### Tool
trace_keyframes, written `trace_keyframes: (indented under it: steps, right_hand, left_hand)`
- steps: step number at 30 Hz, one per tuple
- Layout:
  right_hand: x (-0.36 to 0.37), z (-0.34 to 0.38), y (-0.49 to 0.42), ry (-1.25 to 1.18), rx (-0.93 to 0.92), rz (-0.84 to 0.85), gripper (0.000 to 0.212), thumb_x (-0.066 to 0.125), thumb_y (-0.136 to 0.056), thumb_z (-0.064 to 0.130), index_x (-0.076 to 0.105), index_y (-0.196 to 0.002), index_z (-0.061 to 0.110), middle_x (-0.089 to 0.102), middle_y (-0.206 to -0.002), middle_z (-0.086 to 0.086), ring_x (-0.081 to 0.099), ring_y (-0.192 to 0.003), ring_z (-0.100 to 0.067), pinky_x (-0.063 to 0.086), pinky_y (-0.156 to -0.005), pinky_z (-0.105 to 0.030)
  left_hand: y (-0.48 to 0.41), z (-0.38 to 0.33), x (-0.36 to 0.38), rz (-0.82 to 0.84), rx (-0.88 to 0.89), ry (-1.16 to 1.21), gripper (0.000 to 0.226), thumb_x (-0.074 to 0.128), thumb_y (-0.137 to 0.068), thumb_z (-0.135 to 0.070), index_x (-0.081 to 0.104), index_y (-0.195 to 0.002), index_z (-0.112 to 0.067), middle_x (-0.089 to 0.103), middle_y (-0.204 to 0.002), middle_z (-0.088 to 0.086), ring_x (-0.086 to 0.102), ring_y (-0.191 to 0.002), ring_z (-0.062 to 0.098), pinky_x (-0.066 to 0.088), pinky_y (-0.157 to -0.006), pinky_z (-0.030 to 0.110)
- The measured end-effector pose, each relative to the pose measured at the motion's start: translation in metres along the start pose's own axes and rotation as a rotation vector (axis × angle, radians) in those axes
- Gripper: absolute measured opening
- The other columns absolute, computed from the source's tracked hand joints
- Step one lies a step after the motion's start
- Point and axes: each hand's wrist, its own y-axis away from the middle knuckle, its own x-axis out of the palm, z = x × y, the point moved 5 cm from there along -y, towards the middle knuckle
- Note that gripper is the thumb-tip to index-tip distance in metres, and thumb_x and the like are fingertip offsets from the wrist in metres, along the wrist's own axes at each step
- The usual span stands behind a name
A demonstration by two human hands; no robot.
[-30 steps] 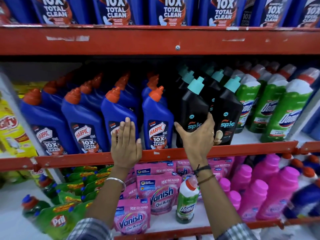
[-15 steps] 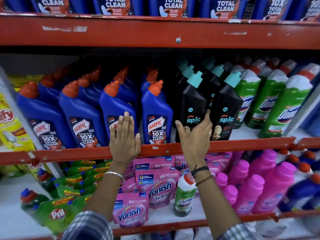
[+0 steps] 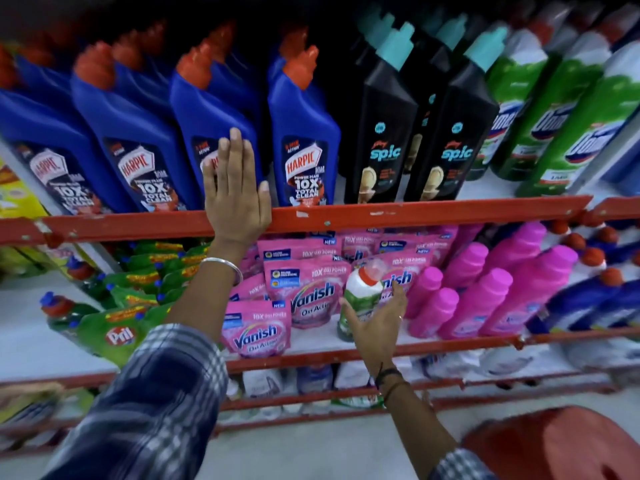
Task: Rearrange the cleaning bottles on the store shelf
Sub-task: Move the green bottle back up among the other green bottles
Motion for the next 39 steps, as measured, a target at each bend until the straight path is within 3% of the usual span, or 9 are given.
trace_keyframes:
  steps: [3, 8, 12, 14, 21, 27, 30, 34, 39]
  right_hand:
    - [0.012, -0.024, 0.01, -0.019, 0.083, 0.038, 0.097, 0.083, -0.068, 0.037, 0.027, -0.139, 0.002, 0.038, -0.138, -0.021, 0.037, -0.13, -0.037, 0.037, -0.109, -0.051]
    - [0.028, -0.045, 0.013, -0.058, 0.161, 0.006, 0.079, 0.084, -0.062, 0.029, 0.038, -0.124, 0.01, 0.048, -0.113, -0.013, 0.053, -0.105, -0.032, 0.053, -0.086, -0.05]
    - [0.032, -0.048, 0.006, -0.077, 0.179, -0.007, 0.073, 0.084, -0.061, 0.03, 0.038, -0.116, 0.015, 0.051, -0.11, -0.012, 0.055, -0.101, -0.032, 0.055, -0.081, -0.049]
    - [0.031, -0.048, 0.003, -0.093, 0.199, 0.0, 0.069, 0.086, -0.061, 0.024, 0.04, -0.112, 0.015, 0.054, -0.106, -0.011, 0.058, -0.095, -0.028, 0.056, -0.079, -0.047]
    - [0.0, -0.028, -0.003, -0.117, 0.113, -0.059, 0.063, 0.085, -0.062, 0.018, 0.046, -0.112, 0.019, 0.061, -0.103, -0.008, 0.062, -0.086, -0.022, 0.057, -0.076, -0.041]
    - [-0.06, 0.018, -0.018, -0.201, -0.037, -0.207, 0.069, 0.087, -0.059, 0.02, 0.052, -0.119, 0.014, 0.061, -0.109, -0.007, 0.059, -0.094, -0.017, 0.047, -0.076, -0.019]
    - [-0.098, 0.052, -0.03, -0.212, -0.152, -0.312, 0.069, 0.089, -0.059, 0.024, 0.054, -0.117, 0.012, 0.058, -0.11, -0.005, 0.054, -0.1, -0.018, 0.041, -0.082, -0.022]
    - [-0.142, 0.091, -0.051, -0.24, -0.284, -0.435, 0.075, 0.081, -0.057, 0.046, 0.055, -0.118, 0.011, 0.057, -0.113, 0.0, 0.054, -0.107, -0.018, 0.044, -0.091, -0.03]
    - [-0.189, 0.121, -0.088, -0.23, -0.333, -0.564, 0.085, 0.078, -0.059, 0.055, 0.054, -0.123, 0.003, 0.06, -0.122, -0.013, 0.054, -0.114, -0.025, 0.043, -0.096, -0.028]
  left_hand:
    - [0.001, 0.0, -0.001, -0.004, -0.009, -0.009, 0.054, 0.038, -0.097, -0.025, 0.031, -0.143, 0.003, 0.04, -0.144, 0.023, -0.003, -0.147, 0.014, 0.007, -0.118, 0.04]
    - [0.001, -0.001, -0.001, -0.003, -0.021, -0.034, 0.053, 0.033, -0.098, -0.027, 0.029, -0.142, 0.004, 0.04, -0.143, 0.025, -0.005, -0.146, 0.014, 0.005, -0.118, 0.039]
    - [0.0, -0.003, -0.001, -0.012, -0.007, -0.03, 0.053, 0.033, -0.097, -0.025, 0.034, -0.138, 0.007, 0.042, -0.141, 0.028, 0.024, -0.138, 0.033, 0.001, -0.119, 0.036]
    - [-0.002, -0.003, -0.002, -0.013, -0.003, -0.037, 0.053, 0.033, -0.097, -0.025, 0.036, -0.138, 0.008, 0.042, -0.14, 0.028, 0.028, -0.134, 0.036, 0.001, -0.118, 0.036]
    - [-0.003, -0.001, 0.0, -0.014, -0.023, -0.038, 0.054, 0.032, -0.098, -0.027, 0.03, -0.142, 0.005, 0.039, -0.143, 0.026, -0.007, -0.146, 0.012, 0.002, -0.119, 0.037]
    - [0.002, 0.0, 0.002, -0.009, -0.001, -0.033, 0.057, 0.032, -0.098, -0.027, 0.024, -0.146, 0.002, 0.037, -0.146, 0.024, -0.003, -0.147, 0.016, 0.004, -0.119, 0.039]
    - [0.003, 0.0, 0.001, -0.009, 0.004, -0.026, 0.059, 0.033, -0.099, -0.027, 0.017, -0.149, 0.001, 0.032, -0.149, 0.021, -0.002, -0.147, 0.017, 0.003, -0.12, 0.039]
    - [0.004, 0.0, 0.001, -0.018, 0.036, -0.016, 0.06, 0.031, -0.1, -0.027, 0.011, -0.15, -0.001, -0.001, -0.16, 0.006, -0.001, -0.148, 0.019, 0.002, -0.12, 0.04]
    - [0.002, -0.001, 0.002, -0.03, 0.029, -0.007, 0.06, 0.032, -0.099, -0.027, 0.015, -0.15, 0.0, 0.0, -0.16, 0.005, 0.003, -0.148, 0.021, 0.004, -0.12, 0.041]
